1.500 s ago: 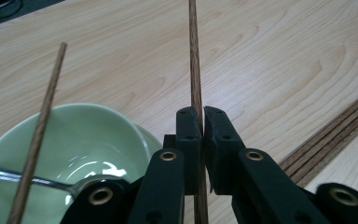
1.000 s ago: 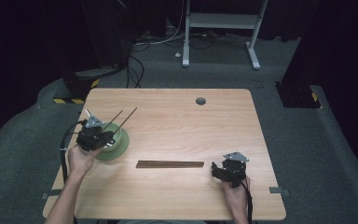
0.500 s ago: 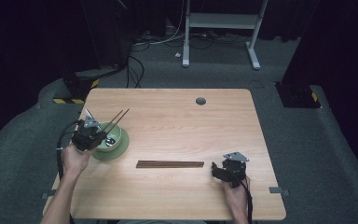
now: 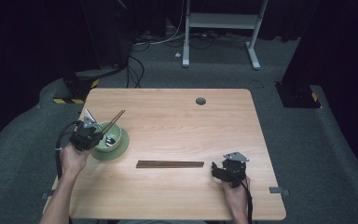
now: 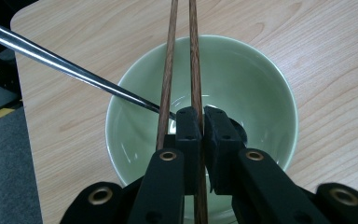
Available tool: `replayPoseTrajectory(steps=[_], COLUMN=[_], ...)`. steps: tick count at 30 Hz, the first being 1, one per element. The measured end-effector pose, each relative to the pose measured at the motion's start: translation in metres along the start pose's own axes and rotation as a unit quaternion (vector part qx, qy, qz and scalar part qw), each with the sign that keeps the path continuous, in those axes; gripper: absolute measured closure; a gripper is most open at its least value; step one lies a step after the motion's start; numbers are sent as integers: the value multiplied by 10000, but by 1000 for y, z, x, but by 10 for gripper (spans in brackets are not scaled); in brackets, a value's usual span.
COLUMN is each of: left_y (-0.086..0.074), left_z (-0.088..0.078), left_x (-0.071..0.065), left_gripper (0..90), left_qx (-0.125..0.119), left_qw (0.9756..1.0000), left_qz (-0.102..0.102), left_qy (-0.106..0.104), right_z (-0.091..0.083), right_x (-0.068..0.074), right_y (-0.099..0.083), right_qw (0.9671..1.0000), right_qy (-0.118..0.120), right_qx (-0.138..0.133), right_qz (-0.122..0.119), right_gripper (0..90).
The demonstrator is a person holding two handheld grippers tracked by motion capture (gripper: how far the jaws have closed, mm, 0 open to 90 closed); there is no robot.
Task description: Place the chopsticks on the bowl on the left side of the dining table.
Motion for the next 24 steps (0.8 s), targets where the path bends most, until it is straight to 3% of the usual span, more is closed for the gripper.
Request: replayPoseTrajectory(steps=[24], left_y=[-6], left_z=[4], left_x=[5], left_gripper=[836], left_qx=[65], left_qw=[10000], left_qz=[-31], left_qy=[57], right_z=[0], right_x=[0], right_y=[0], right_qw=[10000], right_qy=[0], right_qx=[1], right_qz=[3], right_gripper=[216])
Point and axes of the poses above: each handheld gripper's, and its own axes: z roughly forward along the jaws, y roughly out of its top, x roughly to its left, the point moved 5 cm from there along z, roughly forward along the jaws, and after that the axes turned 8 degrees about z, right-handed, at the moved point
